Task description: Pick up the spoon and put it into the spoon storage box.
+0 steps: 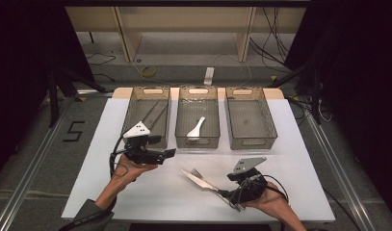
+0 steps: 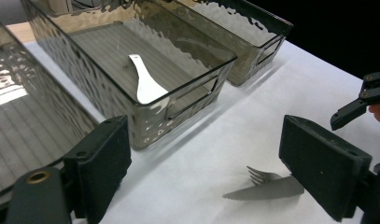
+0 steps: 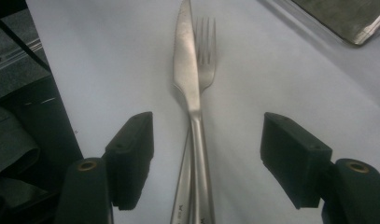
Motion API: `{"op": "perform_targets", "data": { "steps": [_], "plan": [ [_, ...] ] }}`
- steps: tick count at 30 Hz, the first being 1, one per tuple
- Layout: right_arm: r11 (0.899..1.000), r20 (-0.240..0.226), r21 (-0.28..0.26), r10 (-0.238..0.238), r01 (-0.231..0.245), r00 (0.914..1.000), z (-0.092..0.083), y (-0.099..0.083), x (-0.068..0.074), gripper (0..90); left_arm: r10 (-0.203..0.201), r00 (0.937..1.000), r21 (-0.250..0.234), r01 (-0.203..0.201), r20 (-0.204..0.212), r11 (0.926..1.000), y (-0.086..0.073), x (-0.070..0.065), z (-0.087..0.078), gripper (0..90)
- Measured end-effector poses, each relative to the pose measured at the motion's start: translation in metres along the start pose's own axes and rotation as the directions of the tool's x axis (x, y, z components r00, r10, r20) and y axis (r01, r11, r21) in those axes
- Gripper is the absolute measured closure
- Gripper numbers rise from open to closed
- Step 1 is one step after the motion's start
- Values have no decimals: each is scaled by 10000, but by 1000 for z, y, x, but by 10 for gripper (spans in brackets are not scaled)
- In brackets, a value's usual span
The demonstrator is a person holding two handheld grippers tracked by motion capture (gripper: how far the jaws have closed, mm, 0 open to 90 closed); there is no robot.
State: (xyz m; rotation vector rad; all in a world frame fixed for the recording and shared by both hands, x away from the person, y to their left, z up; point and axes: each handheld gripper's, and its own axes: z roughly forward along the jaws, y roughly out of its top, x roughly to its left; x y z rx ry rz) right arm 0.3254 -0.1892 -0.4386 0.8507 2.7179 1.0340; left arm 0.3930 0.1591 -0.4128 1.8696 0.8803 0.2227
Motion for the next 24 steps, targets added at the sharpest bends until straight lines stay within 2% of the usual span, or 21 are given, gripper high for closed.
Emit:
{"op": "perform_targets", "data": {
  "steps": [5, 9, 17, 20, 24],
  "plan": [
    [10000, -49, 80, -39, 39, 10000, 2, 1, 1, 373, 422, 9990, -194, -426, -176, 9989, -4, -6, -9, 162],
    [9997, -49, 234, -75, 76, 10000, 5, 1, 1, 372, 453, 9989, -311, -456, -88, 9985, -8, -10, -15, 163],
    [9938, -125, 1106, 100, -86, 9999, 12, 3, -3, 346, 863, 9960, -218, -868, -230, 9960, -14, -20, -24, 163],
    [9890, -65, 1462, 215, -203, 9997, 14, 4, -5, 336, 908, 9956, -115, -911, -239, 9958, -17, -22, -25, 163],
    [9849, 9, 1679, 425, -421, 9991, 16, 7, -7, 333, 888, 9957, -4, -889, -262, 9960, -20, -23, -26, 162]
  ]
}}
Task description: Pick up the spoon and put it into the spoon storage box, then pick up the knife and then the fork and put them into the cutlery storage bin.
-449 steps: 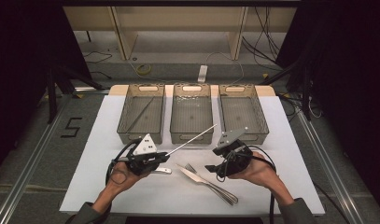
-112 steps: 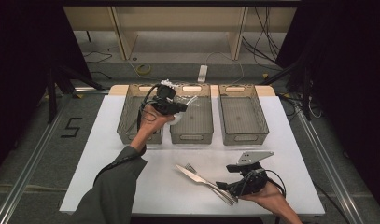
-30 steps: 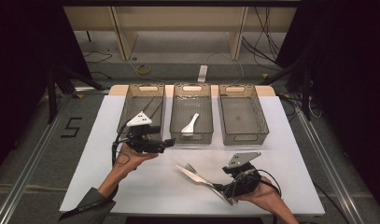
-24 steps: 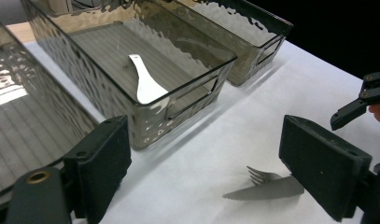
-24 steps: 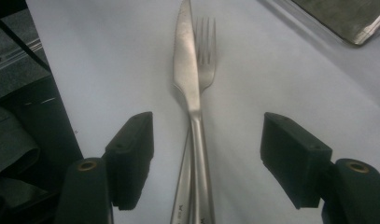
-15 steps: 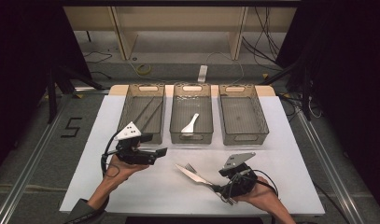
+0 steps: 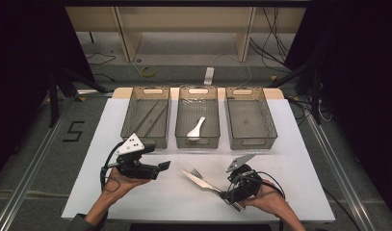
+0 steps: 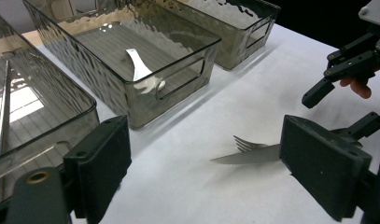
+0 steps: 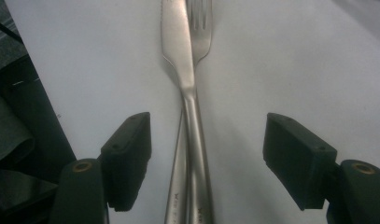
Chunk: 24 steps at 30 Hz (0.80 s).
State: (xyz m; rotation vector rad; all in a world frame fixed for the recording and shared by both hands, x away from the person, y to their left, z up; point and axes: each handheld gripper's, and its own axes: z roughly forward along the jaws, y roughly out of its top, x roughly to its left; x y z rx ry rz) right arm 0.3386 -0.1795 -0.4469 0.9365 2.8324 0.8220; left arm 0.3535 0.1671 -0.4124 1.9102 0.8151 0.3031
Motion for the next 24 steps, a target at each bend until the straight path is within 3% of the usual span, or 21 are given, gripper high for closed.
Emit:
{"op": "perform_targets", "data": {
  "steps": [15, 24],
  "plan": [
    [9949, 142, 1006, -113, 98, 9998, 14, 13, -2, 346, -400, 9992, -239, 402, 92, 9989, -7, -5, -9, 161],
    [9893, -127, 1441, -212, 228, 9997, 17, 17, -4, 481, -232, 9997, -172, 231, -51, 9996, -8, -7, -9, 160]
  ]
}}
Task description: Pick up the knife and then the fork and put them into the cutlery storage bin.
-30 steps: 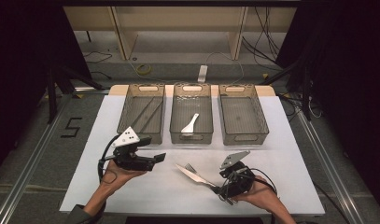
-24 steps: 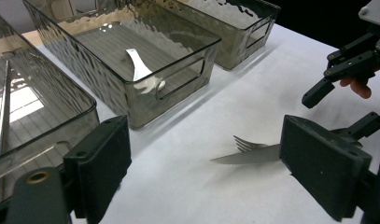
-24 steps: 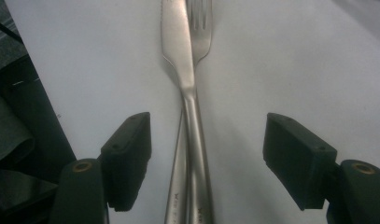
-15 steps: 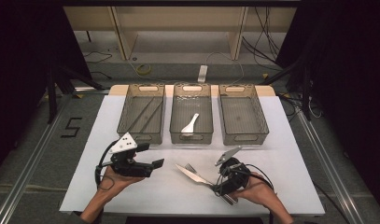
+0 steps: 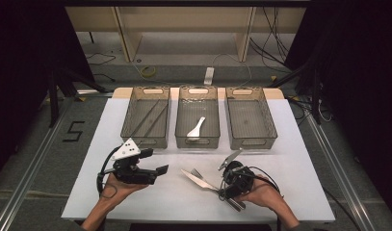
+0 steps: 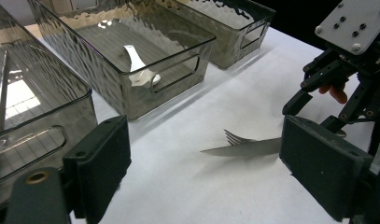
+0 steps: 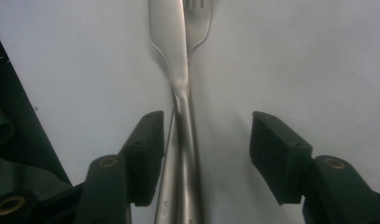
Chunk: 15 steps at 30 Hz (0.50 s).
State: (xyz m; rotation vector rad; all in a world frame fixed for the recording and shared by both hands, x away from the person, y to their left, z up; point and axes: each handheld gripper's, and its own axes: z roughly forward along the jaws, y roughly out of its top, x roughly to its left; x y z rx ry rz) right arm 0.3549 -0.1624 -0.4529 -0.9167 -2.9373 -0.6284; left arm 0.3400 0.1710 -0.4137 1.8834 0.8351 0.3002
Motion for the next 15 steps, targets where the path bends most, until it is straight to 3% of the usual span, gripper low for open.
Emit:
{"op": "perform_targets", "data": {
  "steps": [5, 8, 15],
  "plan": [
    [9994, -102, 303, -169, 172, 9998, 3, 3, 2, 561, 258, 9996, 74, -257, -84, 9996, -1, -1, -1, 160],
    [9982, -107, 533, -272, 277, 9996, 5, 3, 3, 609, 125, 9999, -7, -125, -41, 9999, -1, 0, -2, 160],
    [9969, -354, 671, -385, 408, 9986, 6, 6, 2, 740, 254, 9997, 113, -254, 23, 9996, 0, -2, 0, 160]
  ]
}}
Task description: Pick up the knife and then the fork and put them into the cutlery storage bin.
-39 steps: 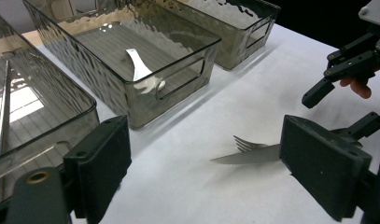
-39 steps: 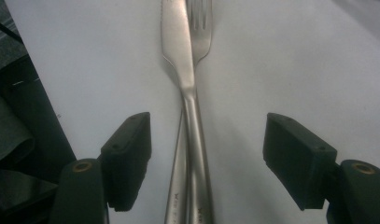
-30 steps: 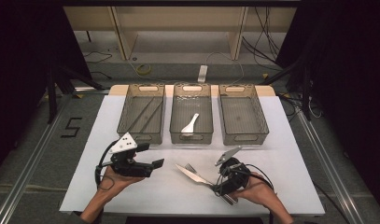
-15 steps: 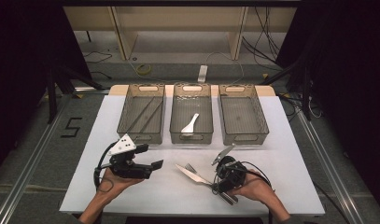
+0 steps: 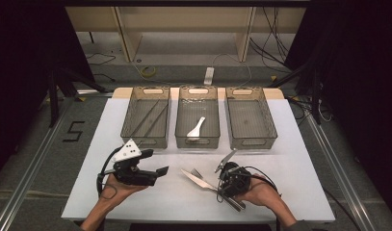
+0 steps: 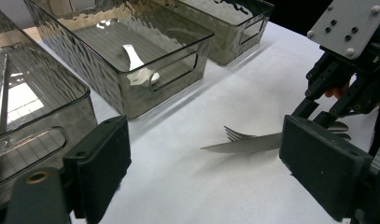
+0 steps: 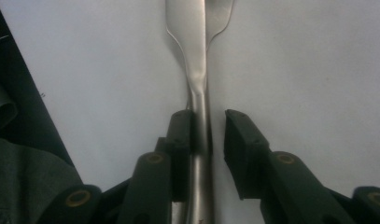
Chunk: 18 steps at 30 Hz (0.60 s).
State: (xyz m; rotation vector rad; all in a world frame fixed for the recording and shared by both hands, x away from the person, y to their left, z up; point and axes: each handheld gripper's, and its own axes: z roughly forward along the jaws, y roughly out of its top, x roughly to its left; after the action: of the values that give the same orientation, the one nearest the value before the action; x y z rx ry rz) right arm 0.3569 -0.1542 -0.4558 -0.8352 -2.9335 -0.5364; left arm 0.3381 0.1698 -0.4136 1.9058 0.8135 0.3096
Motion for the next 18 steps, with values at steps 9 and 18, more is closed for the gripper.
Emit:
{"op": "perform_targets", "data": {
  "steps": [9, 18],
  "plan": [
    [9993, -161, 368, -46, 52, 9999, 0, 4, -2, 782, -62, 9999, -13, 62, 104, 10000, 0, 0, 0, 160],
    [9969, 45, 746, -264, 260, 9996, 1, 10, -1, 775, -120, 9999, -44, 121, 119, 9999, 0, 0, 0, 162]
  ]
}}
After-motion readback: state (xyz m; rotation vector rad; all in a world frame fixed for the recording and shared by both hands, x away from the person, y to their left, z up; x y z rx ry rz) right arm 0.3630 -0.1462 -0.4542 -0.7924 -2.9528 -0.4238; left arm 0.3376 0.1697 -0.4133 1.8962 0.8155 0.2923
